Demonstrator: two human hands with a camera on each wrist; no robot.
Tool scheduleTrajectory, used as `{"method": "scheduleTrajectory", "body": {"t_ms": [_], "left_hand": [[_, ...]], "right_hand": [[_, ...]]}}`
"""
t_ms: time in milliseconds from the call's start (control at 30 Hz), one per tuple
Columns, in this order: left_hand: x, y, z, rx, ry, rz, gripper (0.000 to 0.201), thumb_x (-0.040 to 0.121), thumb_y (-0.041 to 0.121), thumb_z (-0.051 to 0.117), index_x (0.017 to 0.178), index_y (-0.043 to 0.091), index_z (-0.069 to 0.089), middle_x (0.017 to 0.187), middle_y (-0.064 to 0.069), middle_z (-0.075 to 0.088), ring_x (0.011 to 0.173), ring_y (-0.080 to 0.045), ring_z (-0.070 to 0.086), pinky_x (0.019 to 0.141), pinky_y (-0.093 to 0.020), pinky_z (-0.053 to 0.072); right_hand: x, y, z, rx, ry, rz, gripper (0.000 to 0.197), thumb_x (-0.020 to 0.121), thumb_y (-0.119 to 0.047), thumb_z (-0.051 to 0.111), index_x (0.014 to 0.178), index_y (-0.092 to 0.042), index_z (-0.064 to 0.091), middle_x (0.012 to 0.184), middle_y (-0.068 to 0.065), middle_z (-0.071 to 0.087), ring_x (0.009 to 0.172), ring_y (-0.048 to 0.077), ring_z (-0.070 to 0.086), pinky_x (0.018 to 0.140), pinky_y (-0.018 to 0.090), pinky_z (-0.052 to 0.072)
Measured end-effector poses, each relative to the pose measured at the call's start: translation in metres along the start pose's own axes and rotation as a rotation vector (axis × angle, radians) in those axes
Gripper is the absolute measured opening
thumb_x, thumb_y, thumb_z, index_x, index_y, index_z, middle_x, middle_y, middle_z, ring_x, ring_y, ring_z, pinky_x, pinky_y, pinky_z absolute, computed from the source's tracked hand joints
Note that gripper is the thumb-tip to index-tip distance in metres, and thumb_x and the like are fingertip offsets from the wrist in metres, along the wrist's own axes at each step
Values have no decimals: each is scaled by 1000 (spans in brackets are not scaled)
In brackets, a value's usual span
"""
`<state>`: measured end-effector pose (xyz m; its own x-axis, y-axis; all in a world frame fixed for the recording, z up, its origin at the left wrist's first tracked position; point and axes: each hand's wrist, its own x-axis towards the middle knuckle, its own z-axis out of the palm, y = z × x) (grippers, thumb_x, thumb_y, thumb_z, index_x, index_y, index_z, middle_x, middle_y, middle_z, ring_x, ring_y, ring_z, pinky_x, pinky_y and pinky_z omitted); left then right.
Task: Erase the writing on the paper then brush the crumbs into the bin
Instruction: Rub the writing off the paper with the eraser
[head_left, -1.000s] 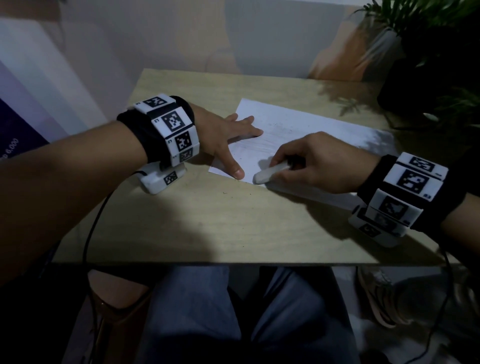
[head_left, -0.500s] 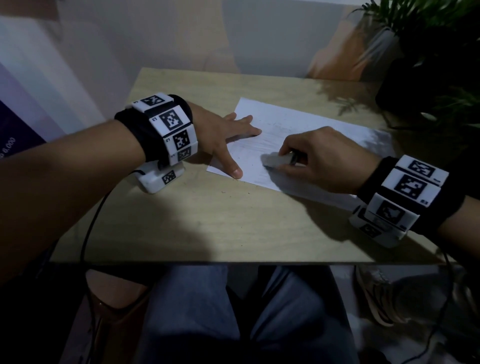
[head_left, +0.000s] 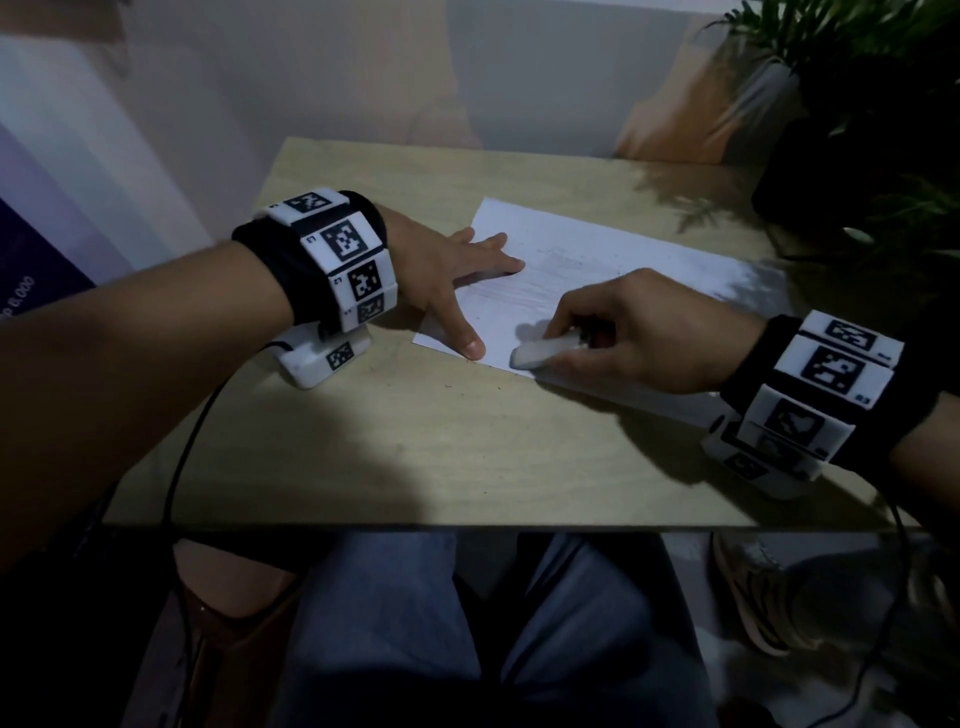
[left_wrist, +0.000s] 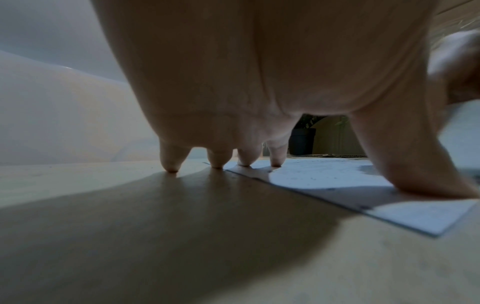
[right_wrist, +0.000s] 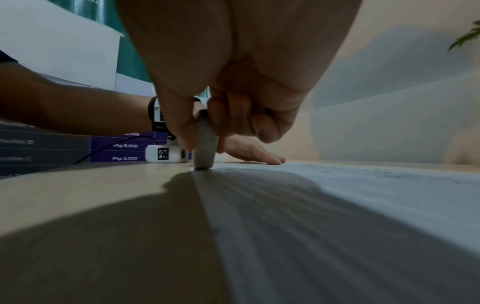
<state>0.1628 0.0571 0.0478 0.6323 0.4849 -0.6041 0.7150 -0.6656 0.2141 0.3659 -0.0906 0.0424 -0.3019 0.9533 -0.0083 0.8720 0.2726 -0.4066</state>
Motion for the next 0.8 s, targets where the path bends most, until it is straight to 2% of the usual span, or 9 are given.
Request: {"method": "scheduleTrajectory", "body": {"t_ms": [67,133,233,300,467,567,633,733,800], "left_hand": [[-1,1,0,0,0,1,119,68,70,77,157,55,-1,162,32,-22,150,1,-20,126,-48,-4],[-3,2,0,-9,2,-14,117,71,67,77,157,55,-1,161,32,-22,145,6,-17,125,-45,-4],[-3,2,0,4,2,-10,117,72,67,77,157,55,-2,161,32,-22,143,7,-19,125,-44,-4],[-2,2,0,7,5,-5,117,72,67,77,158,54,-2,161,32,-23,147,5,-20,125,-45,-4],[0,-2,0,1,6,-1,118,70,70,77,157,56,-2,161,33,-23,149,2,-19,126,-46,-4],[2,-3,1,-3,8,-1,119,69,71,77,156,57,-1,160,34,-22,150,1,-19,126,-46,-4],[2,-2,1,-8,12,-5,119,68,70,78,157,56,-1,161,33,-22,150,1,-19,126,-47,-4],[2,-2,1,-9,10,2,121,66,72,77,157,56,-1,161,33,-22,150,1,-20,126,-48,-4],[0,-1,1,-13,10,-8,118,70,69,78,157,56,0,161,33,-22,150,1,-19,126,-46,-4]], "right_hand": [[4,5,0,-72,94,46,56,73,-76,52,89,-26,70,72,-11,64,68,8,58,63,29,44],[6,6,0,-151,162,28,61,71,-74,41,91,-24,70,74,-11,64,69,14,59,64,31,44],[0,-1,2,-91,57,-63,44,80,-66,54,92,-25,68,68,-14,58,63,6,56,61,27,42],[-1,-4,1,-12,-13,-57,36,80,-60,61,92,-27,69,65,-15,58,63,3,55,60,22,39],[5,2,0,-163,155,-3,51,78,-68,49,92,-23,70,73,-10,63,66,13,55,62,31,39],[0,-3,2,-108,39,-72,35,83,-56,62,95,-24,70,68,-14,58,63,6,54,61,24,41],[-1,-5,1,-22,-25,-56,36,81,-58,62,94,-26,71,66,-15,59,64,2,56,61,19,41],[5,0,1,-79,94,16,54,76,-73,51,90,-25,70,70,-11,64,66,8,57,65,31,48],[7,2,2,-154,163,5,58,76,-74,44,87,-23,68,70,-10,63,65,12,57,63,34,47]]}}
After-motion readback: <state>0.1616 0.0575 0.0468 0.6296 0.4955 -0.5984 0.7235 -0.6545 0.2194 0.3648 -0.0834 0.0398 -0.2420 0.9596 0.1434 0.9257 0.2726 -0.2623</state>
